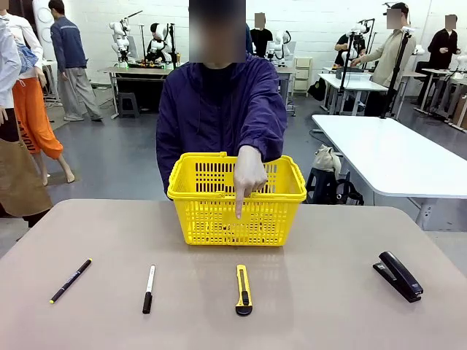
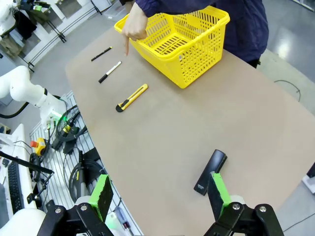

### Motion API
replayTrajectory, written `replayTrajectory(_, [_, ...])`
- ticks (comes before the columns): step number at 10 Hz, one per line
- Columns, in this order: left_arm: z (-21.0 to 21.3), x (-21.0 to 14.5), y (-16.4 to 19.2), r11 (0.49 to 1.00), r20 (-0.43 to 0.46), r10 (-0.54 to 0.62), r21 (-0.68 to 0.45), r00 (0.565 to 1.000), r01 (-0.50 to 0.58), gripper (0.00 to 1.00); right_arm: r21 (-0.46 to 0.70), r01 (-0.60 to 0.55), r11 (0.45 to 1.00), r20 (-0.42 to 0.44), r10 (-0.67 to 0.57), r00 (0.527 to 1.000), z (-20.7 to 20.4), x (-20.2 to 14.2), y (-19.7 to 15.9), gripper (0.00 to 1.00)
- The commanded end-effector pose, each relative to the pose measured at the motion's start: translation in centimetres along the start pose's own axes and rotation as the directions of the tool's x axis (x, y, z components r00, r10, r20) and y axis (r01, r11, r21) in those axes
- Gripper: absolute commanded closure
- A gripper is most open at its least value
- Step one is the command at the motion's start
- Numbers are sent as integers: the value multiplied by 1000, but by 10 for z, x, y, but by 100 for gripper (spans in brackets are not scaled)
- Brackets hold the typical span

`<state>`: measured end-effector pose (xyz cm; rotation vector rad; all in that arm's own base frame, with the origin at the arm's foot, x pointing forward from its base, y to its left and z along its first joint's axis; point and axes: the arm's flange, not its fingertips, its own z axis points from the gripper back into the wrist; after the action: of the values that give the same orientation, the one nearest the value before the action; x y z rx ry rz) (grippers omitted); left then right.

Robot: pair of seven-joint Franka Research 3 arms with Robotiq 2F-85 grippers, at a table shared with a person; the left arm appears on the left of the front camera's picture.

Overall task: Place the items the person wants into the basket.
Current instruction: Pick up the item the person points to and place it in the Market Basket.

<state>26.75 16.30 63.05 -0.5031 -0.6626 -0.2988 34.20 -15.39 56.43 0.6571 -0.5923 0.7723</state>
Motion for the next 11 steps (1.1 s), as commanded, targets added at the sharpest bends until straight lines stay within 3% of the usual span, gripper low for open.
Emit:
replayTrajectory(1, [0,0,0,1000,4,-5,-14,1000,5,0,3,5,1000,5,-5,1000,0,2,0,0])
replayTrajectory(4, [0,0,0,1000,0,0,0,1000,0,0,3,5,1000,5,-5,1000,0,2,0,0])
replayTrajectory(6, [-23,46,-79,991,-137,-95,85,986,108,0,3,5,1000,5,-5,1000,0,2,0,0])
replayTrajectory(7, [-49,66,-119,982,-191,-161,66,968,176,0,3,5,1000,5,-5,1000,0,2,0,0])
replayTrajectory(8, [-94,77,-162,976,-302,-210,-5,930,219,0,3,5,1000,5,-5,1000,0,2,0,0])
replayTrajectory(10, [-179,84,-219,987,-494,-159,-51,855,155,0,3,5,1000,5,-5,1000,0,2,0,0])
replayTrajectory(11, [-219,78,-253,991,-551,-110,3,827,133,0,3,5,1000,5,-5,1000,0,2,0,0])
